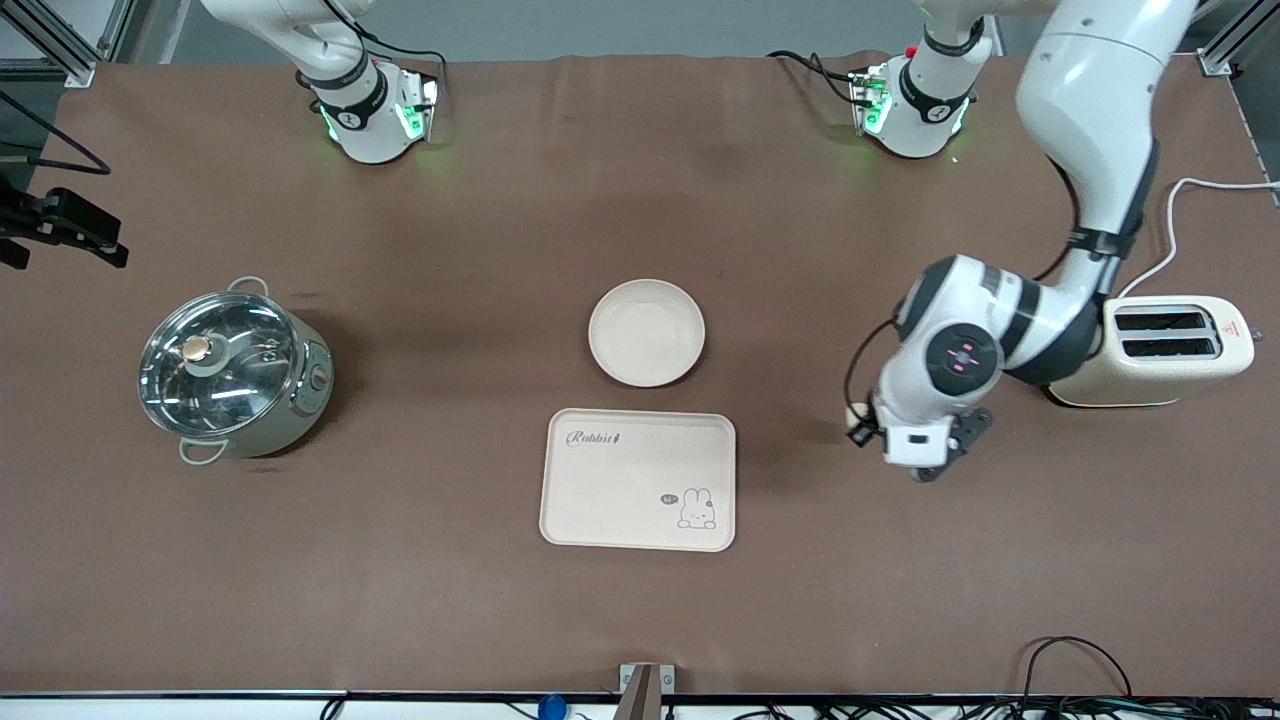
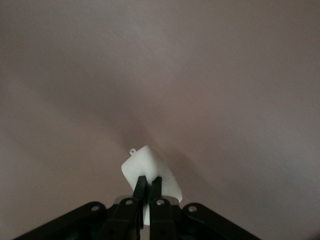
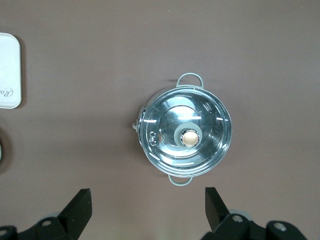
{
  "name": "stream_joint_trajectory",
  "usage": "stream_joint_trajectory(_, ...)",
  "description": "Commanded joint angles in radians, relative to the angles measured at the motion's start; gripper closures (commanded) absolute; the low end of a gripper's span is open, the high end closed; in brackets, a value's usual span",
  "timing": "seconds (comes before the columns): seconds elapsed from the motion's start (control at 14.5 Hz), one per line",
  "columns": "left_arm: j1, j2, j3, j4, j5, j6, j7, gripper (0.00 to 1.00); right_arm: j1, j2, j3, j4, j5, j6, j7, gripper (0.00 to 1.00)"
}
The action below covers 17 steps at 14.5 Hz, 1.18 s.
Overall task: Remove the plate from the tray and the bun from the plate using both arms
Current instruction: 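Carry the bun toward the toaster with the left gripper, then open the left gripper to drop the bun beside the toaster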
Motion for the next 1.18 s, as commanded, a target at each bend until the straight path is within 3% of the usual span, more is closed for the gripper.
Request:
stream_joint_trajectory(0.0,0.043,0.048,-0.01,-0.005,0.073,-0.009,0.02,0.99,0.006,-0.033,0.006,-0.036,-0.015,0.012,0.02,0.0)
stream_joint_trajectory(0.14,0.065,0.073,-0.01,-0.005,0.116,-0.009,0.02,0.96,0.004,-0.033,0.006,-0.038,-0.014,0.002,0.02,0.0)
stream_joint_trajectory(0.28,0.082,0.086,-0.01,-0.003,0.128,-0.009,0.02,0.75,0.004,-0.033,0.006,-0.039,-0.014,0.004,0.02,0.0)
stream_joint_trajectory(0.42,0.082,0.086,-0.01,0.0,0.131,-0.009,0.019,0.18,0.006,-0.033,0.006,-0.039,-0.014,0.01,0.02,0.0)
stream_joint_trajectory(0.48,0.082,0.083,-0.01,0.001,0.133,-0.012,0.017,0.0,0.006,-0.033,0.006,-0.039,-0.014,0.007,0.02,0.0)
stream_joint_trajectory(0.76,0.076,0.05,-0.019,0.062,0.137,-0.06,0.026,0.0,0.007,-0.033,0.006,-0.041,-0.012,0.001,0.02,0.0)
stream_joint_trajectory(1.11,0.082,-0.08,-0.024,0.159,0.124,-0.187,0.293,0.0,0.006,-0.034,0.006,-0.042,-0.012,-0.001,0.02,0.0)
